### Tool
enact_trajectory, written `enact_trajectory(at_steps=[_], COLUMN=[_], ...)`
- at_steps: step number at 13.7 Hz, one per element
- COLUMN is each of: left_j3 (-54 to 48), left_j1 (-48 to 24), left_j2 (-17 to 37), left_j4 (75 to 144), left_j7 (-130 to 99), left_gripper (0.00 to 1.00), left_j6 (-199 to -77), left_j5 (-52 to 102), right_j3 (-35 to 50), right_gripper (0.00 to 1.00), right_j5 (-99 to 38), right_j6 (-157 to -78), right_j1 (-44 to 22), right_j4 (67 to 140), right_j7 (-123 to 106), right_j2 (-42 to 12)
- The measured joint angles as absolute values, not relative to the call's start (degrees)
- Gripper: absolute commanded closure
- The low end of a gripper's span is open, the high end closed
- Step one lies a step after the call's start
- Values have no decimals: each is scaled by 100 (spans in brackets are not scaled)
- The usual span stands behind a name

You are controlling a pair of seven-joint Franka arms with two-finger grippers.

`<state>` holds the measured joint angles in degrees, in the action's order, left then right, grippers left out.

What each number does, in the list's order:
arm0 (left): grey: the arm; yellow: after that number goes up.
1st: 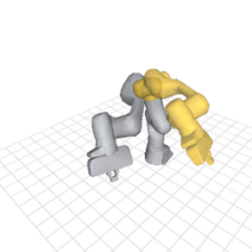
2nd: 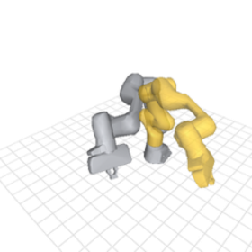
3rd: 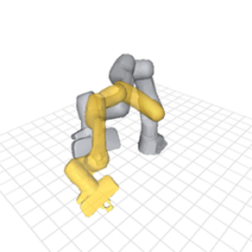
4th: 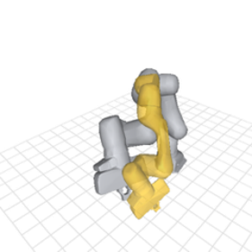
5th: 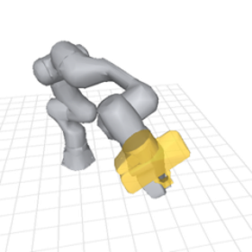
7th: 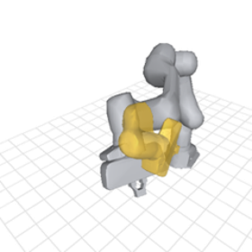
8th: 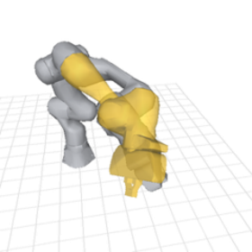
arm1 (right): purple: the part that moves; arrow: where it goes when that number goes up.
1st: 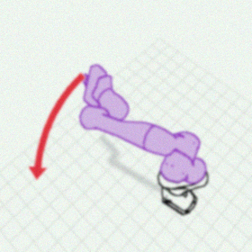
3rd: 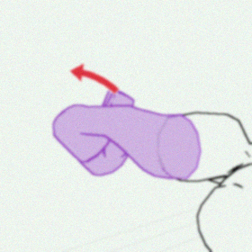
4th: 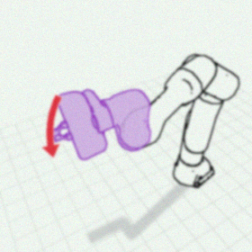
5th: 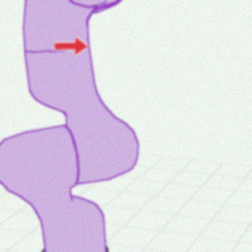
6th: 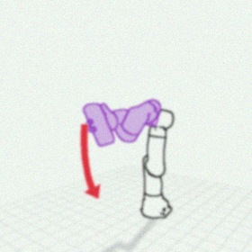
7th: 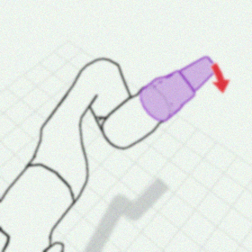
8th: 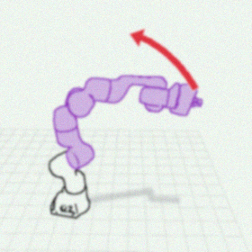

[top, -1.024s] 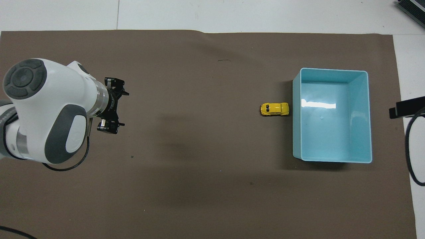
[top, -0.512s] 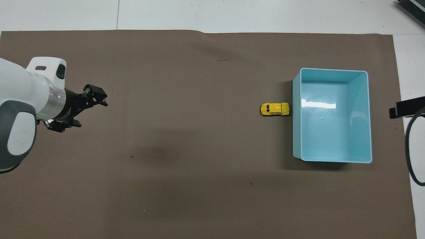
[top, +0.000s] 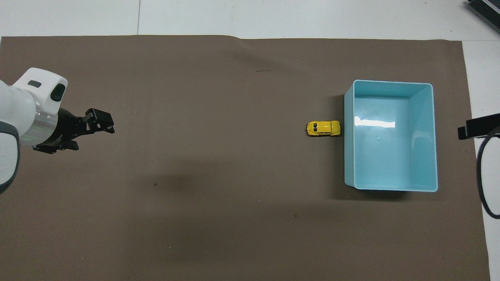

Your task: Wind up and store yellow beetle car

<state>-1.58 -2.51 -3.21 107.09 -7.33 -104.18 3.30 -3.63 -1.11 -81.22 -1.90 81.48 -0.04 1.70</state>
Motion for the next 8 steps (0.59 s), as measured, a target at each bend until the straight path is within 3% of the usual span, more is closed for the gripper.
enact_trajectory(at_steps=[8], left_j3=[-228], left_j1=[-211], left_j2=[-506], left_j4=[9366], left_j7=[-177], left_gripper=[0], left_j6=[-8686], left_j5=[-57], right_j3=[-386], right_gripper=[0], right_j5=[-108], right_j6=[-8122], right_j1=[-189], right_j4=[8148], right_j7=[-4], right_j2=[170])
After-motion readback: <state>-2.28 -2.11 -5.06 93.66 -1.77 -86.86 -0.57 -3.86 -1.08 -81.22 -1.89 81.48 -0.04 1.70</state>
